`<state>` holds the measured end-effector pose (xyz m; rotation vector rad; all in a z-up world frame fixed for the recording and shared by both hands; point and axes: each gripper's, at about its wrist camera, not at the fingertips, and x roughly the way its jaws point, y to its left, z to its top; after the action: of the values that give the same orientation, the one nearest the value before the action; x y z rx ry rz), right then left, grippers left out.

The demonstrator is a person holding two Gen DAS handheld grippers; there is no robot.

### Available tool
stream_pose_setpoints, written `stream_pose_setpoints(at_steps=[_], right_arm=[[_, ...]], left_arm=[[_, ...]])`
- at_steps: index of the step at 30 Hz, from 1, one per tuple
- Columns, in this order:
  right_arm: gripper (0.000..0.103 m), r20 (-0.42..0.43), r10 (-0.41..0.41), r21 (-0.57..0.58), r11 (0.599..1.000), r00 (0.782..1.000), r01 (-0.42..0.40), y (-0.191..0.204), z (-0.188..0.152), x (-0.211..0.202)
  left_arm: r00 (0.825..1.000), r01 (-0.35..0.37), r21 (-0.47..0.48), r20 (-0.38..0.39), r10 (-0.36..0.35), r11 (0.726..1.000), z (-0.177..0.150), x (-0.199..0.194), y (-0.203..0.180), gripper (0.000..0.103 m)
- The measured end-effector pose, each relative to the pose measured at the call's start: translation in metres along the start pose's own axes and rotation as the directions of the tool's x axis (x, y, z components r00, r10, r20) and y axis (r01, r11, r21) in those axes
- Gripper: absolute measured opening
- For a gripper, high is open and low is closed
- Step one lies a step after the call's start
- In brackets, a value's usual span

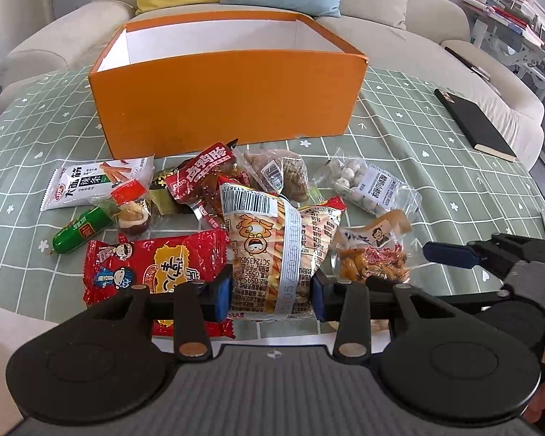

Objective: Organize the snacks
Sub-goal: 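Grasp the peanut bag with the left tool while the right tool grasps the spicy peanut pouch, then lift both bags and carry them over the orange box, then open both tools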

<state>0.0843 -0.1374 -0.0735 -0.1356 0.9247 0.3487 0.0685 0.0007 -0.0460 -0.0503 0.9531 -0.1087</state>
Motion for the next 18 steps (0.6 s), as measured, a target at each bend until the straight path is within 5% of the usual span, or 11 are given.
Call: stream_pose_setpoints(at_steps=[8, 11, 18], right_arm=[[0.071, -0.049, 0.094, 0.061, 0.994, 0.994, -0.091, 0.003, 0.001, 0.021], [0.054, -0.031, 0.110, 0.041, 0.993, 0.993, -0.109, 0.008, 0.003, 0.022], [0.046, -0.010, 0.074, 0.031, 0.997, 0.997, -0.074, 0.013, 0.006, 0.009]], left_arm=[[1.000, -0.003, -0.015, 0.010, 0.003, 1.000, -0.002, -0.004, 0.007, 0.047], [1.000, -0.001, -0.027, 0.012, 0.001, 1.000, -0.003, -0.005, 0.011, 0.047], [0.999, 0.015, -0.056, 0.029, -0.013, 0.998, -0.001, -0.012, 0.023, 0.047]])
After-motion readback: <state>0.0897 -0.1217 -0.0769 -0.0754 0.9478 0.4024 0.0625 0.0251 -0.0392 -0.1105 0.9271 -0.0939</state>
